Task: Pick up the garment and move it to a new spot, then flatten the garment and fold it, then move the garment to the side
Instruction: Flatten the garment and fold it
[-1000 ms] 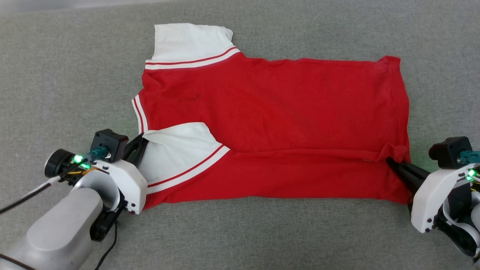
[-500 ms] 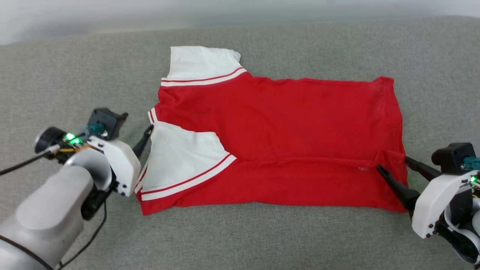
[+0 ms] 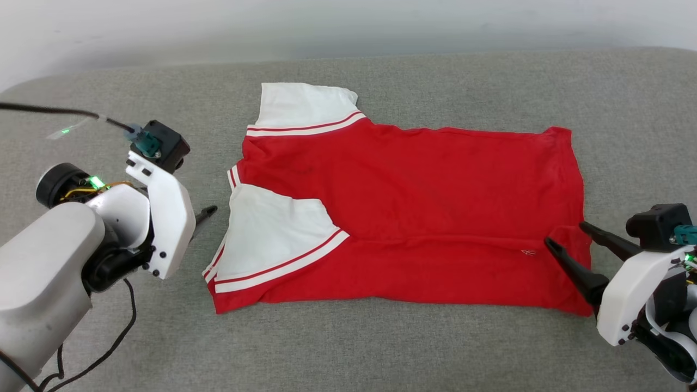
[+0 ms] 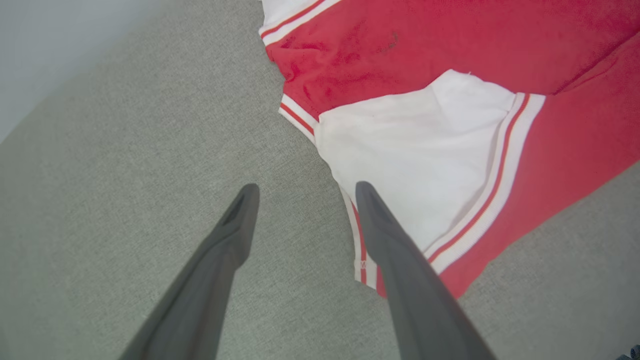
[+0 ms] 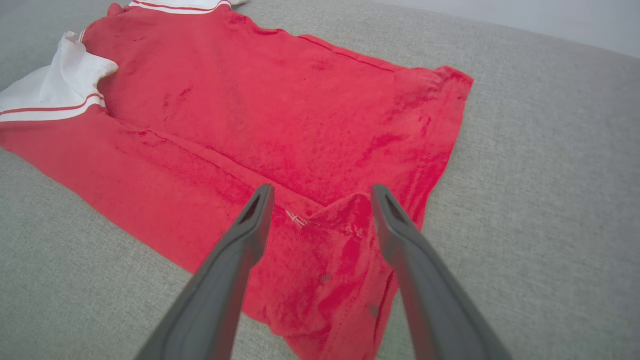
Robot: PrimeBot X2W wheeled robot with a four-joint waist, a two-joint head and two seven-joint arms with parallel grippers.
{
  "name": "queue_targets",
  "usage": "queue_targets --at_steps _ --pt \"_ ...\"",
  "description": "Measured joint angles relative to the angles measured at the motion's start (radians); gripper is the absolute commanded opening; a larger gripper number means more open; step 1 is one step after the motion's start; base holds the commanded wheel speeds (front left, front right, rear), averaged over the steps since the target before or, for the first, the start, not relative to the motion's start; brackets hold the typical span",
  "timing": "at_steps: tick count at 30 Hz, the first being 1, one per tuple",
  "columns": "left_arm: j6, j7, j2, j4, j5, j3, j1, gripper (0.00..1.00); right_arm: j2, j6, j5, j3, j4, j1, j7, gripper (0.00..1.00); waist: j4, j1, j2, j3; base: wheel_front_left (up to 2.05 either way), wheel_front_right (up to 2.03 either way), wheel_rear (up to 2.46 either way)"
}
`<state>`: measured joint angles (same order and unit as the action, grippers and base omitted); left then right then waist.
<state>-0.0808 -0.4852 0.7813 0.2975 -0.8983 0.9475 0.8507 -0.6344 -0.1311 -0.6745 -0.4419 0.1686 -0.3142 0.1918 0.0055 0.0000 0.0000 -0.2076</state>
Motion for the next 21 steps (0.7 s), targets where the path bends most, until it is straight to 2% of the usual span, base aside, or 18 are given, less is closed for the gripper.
queue_targets --at_steps 10,15,21 --pt "-0.018 -0.266 0.014 -0.027 -0.122 0.066 -0.009 1.0 0.022 0.0 0.007 -0.021 -0.018 -0.016 0.035 1.0 -0.036 0.0 0.0 -0.027 0.0 0.0 0.0" --pt "-0.025 -0.324 0.012 0.003 -0.128 0.102 -0.023 1.0 0.03 0.0 0.007 -0.038 -0.018 -0.039 0.04 1.0 -0.053 0.0 0.0 -0.049 0.0 0.0 0.0" --pt "-0.031 -0.333 0.009 0.034 -0.129 0.122 -0.037 1.0 0.042 0.0 0.007 -0.061 -0.008 -0.075 0.04 1.0 -0.073 0.0 0.0 -0.072 0.0 0.0 0.0"
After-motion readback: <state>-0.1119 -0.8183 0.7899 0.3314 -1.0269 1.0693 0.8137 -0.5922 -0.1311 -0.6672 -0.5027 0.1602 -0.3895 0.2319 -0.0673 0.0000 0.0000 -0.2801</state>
